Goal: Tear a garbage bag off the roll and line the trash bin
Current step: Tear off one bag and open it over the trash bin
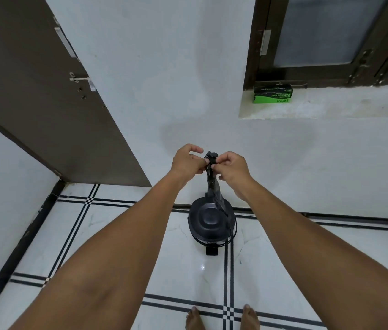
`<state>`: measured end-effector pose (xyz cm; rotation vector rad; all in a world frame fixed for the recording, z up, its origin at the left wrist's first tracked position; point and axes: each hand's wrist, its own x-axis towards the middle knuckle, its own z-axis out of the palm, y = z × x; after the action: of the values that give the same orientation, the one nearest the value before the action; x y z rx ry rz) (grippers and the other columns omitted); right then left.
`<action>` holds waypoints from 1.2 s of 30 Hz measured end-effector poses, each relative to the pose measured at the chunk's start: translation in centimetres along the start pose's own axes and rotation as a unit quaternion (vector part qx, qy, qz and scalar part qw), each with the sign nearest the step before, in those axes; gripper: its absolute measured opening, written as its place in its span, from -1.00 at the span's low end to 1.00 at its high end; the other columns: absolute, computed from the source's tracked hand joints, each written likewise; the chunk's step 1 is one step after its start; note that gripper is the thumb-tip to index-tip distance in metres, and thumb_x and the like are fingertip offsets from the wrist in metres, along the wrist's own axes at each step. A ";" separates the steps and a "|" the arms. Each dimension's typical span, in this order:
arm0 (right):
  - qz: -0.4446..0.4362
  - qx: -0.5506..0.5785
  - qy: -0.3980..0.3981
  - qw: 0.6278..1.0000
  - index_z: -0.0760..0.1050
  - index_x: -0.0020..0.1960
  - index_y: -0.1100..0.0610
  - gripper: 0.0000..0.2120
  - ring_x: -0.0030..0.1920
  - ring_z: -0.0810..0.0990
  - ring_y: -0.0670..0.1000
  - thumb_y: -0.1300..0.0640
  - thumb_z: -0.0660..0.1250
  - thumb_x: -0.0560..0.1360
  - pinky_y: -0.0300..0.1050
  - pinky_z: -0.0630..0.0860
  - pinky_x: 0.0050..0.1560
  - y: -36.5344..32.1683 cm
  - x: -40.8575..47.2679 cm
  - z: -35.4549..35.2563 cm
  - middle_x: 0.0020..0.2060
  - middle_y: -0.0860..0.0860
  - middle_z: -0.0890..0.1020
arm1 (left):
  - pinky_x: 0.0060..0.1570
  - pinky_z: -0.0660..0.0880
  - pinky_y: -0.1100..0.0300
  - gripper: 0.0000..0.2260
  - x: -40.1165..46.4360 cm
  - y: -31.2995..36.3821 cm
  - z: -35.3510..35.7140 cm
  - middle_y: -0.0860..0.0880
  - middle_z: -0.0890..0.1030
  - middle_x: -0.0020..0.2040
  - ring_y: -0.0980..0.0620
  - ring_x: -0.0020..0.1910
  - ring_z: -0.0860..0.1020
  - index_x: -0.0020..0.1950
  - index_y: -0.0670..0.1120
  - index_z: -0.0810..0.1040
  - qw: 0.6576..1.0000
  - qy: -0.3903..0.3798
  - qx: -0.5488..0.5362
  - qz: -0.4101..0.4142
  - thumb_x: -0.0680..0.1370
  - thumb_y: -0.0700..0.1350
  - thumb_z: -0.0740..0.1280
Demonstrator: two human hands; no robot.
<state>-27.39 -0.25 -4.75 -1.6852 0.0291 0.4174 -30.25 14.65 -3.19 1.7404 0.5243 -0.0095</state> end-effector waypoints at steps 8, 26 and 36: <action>0.060 0.067 -0.024 0.996 0.61 0.20 0.12 -0.73 -0.20 0.64 -0.08 0.26 0.46 0.51 -0.22 0.54 -0.16 -0.3 0.4 -0.2 -0.14 0.00 0.70 | -0.04 0.71 0.02 -0.80 0.3 -0.2 -0.5 -0.19 0.65 -0.12 -0.06 -0.22 0.71 0.20 -0.20 0.52 1.000 -0.016 -0.022 -0.015 0.60 -0.36 0.36; 0.092 0.136 0.050 0.985 0.51 0.13 0.17 -0.81 0.03 0.72 0.13 0.36 0.37 0.56 -0.01 0.70 0.01 -0.5 1.2 -0.5 0.07 0.18 0.67 | 0.10 0.56 0.09 -0.52 0.0 -1.4 -1.4 -0.06 0.50 0.28 -0.11 0.21 0.57 0.48 0.02 0.44 0.978 -0.077 0.189 -0.048 0.55 -0.14 0.38; 0.069 0.137 0.124 0.980 0.48 0.12 0.14 -0.80 -0.26 0.62 0.00 0.14 0.44 0.57 -0.06 0.71 -0.04 -0.8 1.3 -1.2 -0.05 0.14 0.64 | -0.05 0.69 0.02 -0.85 1.1 -2.5 -1.3 -0.07 0.68 -0.10 -0.12 -0.12 0.68 -0.09 -0.09 0.69 0.979 0.067 0.190 -0.026 0.57 -0.23 0.33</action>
<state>-25.72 -0.98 -4.25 -1.4574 0.3737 0.2882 -30.51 16.59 -5.53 2.1107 0.7011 -0.0320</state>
